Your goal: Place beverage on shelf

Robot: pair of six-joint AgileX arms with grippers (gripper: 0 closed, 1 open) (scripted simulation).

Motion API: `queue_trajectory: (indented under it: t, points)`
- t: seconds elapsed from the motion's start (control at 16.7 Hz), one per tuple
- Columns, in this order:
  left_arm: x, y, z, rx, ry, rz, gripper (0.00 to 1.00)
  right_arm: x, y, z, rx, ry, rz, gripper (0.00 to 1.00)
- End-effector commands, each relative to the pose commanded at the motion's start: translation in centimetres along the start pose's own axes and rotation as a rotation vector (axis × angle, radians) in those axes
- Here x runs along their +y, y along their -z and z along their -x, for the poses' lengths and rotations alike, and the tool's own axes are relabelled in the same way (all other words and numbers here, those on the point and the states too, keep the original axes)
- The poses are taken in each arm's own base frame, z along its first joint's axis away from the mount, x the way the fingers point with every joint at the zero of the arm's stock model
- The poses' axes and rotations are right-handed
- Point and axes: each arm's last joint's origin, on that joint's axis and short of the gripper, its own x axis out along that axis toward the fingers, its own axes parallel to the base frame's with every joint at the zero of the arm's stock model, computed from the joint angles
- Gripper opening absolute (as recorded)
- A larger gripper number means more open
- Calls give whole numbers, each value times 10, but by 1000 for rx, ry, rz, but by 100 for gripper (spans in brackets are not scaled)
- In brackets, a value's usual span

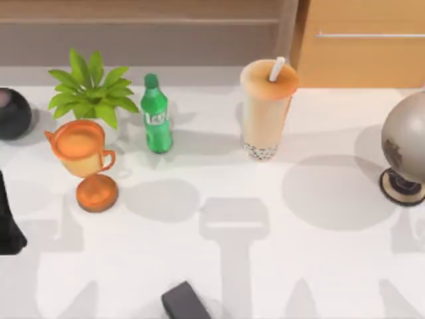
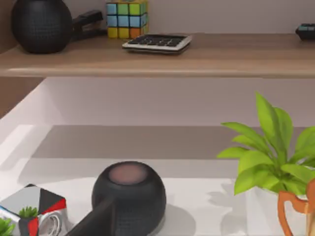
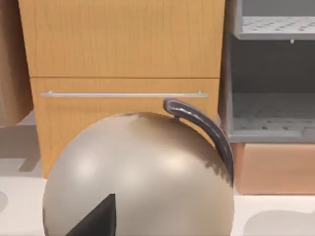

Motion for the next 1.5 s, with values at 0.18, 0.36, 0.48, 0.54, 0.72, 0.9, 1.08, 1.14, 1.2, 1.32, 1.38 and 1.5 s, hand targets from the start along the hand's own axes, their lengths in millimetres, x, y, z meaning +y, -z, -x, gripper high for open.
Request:
queue_trajectory:
  t: [0.18,0.36,0.48,0.54,0.72,0.9,1.08,1.14,1.2,1.32,1.38,1.5]
  points:
    - [-1,-1,0,0,1,0,100,0,0,0,0,0,0,100]
    - [-6,-15,-4,-4,7,4,100,0,0,0,0,0,0,100]
    - [-14,-31,-9,-5,11,9,100,0,0,0,0,0,0,100]
    - [-18,-40,-14,-4,13,12,100,0,0,0,0,0,0,100]
    - [-41,-67,-35,5,17,24,100,0,0,0,0,0,0,100]
    - [-81,-87,-67,25,23,32,100,0,0,0,0,0,0,100]
    - [-140,-86,-99,56,30,28,100,0,0,0,0,0,0,100]
    - [-163,-81,-108,66,31,24,100,0,0,0,0,0,0,100]
    - [-186,-72,-115,76,32,19,100,0,0,0,0,0,0,100]
    - [-232,-48,-125,92,32,9,100,0,0,0,0,0,0,100]
    - [-253,-33,-127,98,31,4,100,0,0,0,0,0,0,100]
    - [-289,-2,-127,104,29,-3,100,0,0,0,0,0,0,100]
